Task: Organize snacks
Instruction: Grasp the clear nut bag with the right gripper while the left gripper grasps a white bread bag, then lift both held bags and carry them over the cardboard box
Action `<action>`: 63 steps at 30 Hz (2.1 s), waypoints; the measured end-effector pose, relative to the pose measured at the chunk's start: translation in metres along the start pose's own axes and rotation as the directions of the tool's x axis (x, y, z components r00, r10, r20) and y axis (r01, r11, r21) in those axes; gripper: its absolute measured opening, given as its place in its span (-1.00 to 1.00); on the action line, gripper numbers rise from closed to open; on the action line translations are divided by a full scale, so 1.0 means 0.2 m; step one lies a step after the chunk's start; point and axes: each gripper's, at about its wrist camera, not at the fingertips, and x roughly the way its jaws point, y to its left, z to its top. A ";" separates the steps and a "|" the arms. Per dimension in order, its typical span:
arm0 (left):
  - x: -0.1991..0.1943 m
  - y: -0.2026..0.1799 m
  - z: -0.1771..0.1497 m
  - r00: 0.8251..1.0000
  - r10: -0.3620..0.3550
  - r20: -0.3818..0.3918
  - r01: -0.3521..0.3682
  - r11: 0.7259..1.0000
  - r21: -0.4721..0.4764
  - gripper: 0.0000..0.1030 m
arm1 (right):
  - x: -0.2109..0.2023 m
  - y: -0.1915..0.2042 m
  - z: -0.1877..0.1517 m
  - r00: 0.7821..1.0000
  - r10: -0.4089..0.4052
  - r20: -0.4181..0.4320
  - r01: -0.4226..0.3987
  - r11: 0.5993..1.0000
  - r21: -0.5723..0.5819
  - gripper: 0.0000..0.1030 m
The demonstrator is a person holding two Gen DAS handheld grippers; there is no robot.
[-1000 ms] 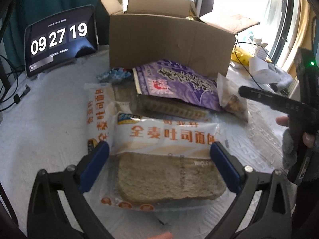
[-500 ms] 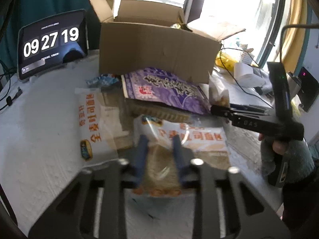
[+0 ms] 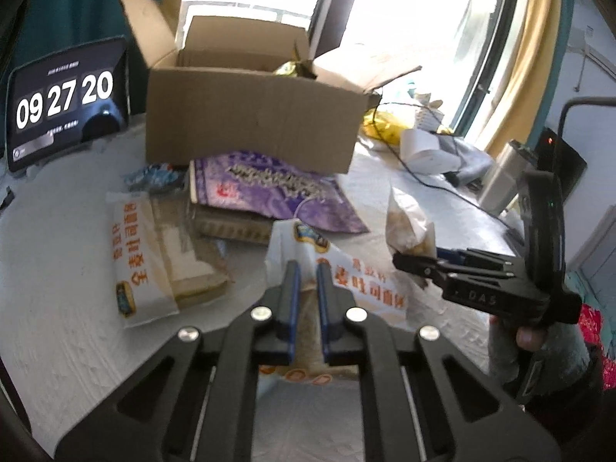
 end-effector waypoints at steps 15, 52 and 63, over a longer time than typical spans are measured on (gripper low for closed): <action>-0.10 0.13 0.17 0.998 0.064 0.014 -0.064 0.998 -0.020 -0.86 | -0.16 -0.01 0.14 0.996 -0.001 0.094 0.002 1.000 -0.013 -0.22; 0.04 0.01 -0.30 0.979 -0.064 -0.193 0.029 0.984 -0.178 -0.17 | -0.08 0.20 -0.19 0.968 0.249 -0.023 -0.249 0.968 -0.020 -0.24; 0.08 -0.03 -0.28 0.977 -0.095 -0.190 0.052 0.974 -0.219 -0.12 | -0.05 0.21 -0.18 0.969 0.245 -0.035 -0.246 0.969 0.000 -0.27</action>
